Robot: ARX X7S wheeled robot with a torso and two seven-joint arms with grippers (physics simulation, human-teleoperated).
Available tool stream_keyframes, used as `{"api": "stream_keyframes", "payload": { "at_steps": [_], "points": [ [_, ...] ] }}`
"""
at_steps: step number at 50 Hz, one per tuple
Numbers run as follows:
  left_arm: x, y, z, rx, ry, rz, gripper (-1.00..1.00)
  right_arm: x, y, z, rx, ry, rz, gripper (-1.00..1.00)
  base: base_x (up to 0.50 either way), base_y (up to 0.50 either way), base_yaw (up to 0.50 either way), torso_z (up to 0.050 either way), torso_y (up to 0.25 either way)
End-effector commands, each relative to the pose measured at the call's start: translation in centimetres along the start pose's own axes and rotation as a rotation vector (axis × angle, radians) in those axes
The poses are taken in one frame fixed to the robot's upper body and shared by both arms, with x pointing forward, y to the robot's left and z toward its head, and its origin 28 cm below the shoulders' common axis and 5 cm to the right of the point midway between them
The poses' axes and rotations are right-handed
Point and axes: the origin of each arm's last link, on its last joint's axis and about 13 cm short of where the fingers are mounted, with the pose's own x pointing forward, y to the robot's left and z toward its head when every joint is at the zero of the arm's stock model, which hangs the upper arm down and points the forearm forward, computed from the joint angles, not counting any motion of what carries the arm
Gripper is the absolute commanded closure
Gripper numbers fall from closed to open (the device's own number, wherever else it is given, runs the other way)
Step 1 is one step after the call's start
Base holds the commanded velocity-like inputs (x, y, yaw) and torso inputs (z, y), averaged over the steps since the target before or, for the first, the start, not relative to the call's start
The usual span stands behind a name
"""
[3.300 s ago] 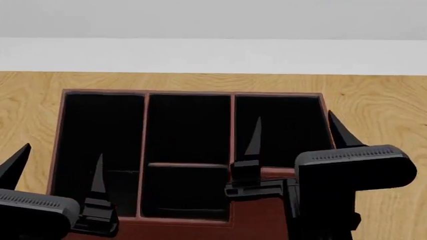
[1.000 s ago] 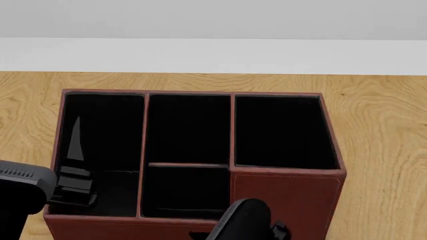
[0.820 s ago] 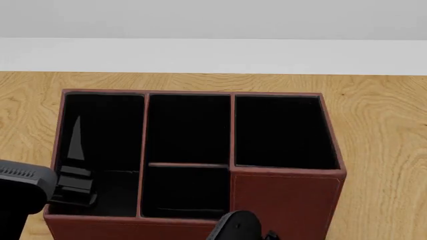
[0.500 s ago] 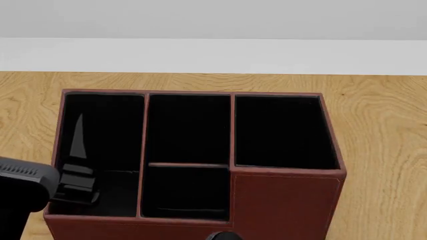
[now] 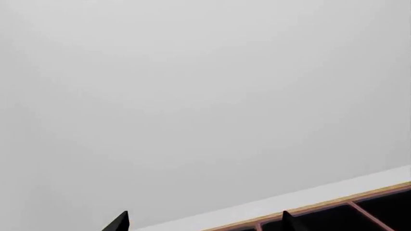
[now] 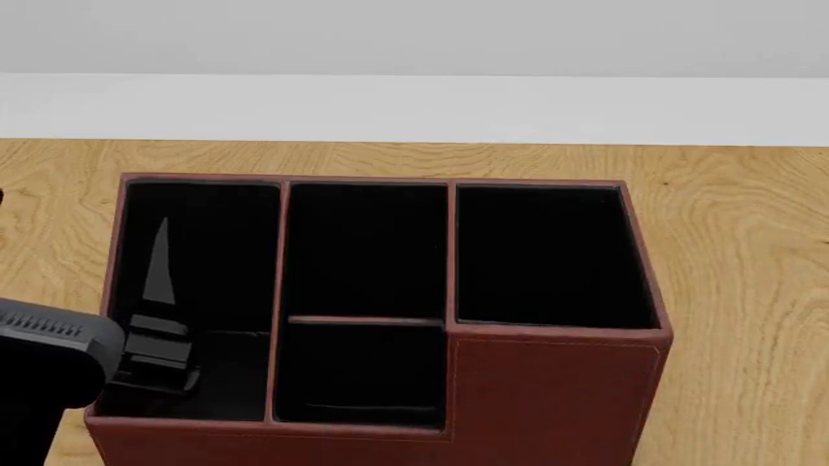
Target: Pick up the white mug and place it to the right of the caddy.
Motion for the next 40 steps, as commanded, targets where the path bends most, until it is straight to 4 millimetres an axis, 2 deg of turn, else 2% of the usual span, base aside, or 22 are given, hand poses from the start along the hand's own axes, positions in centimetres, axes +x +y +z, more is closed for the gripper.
{"api": "stream_keyframes", "payload": {
  "at_steps": [1,9,40],
  "points": [
    [0.0,0.0,0.0,0.0,-0.003,-0.004,-1.0,-0.2,1.2,-0.3,-0.002,0.015,0.044,-1.0,0.0,0.0,0.0,0.0,0.0],
    [0.0,0.0,0.0,-0.002,-0.003,-0.006,-1.0,0.0,1.7,-0.4,-0.007,0.026,0.071,-1.0,0.0,0.0,0.0,0.0,0.0],
    [0.0,0.0,0.0,-0.007,-0.009,-0.011,-1.0,2.5,1.3,-2.0,0.054,0.104,0.128,-1.0,0.0,0.0,0.0,0.0,0.0]
  ]
}}
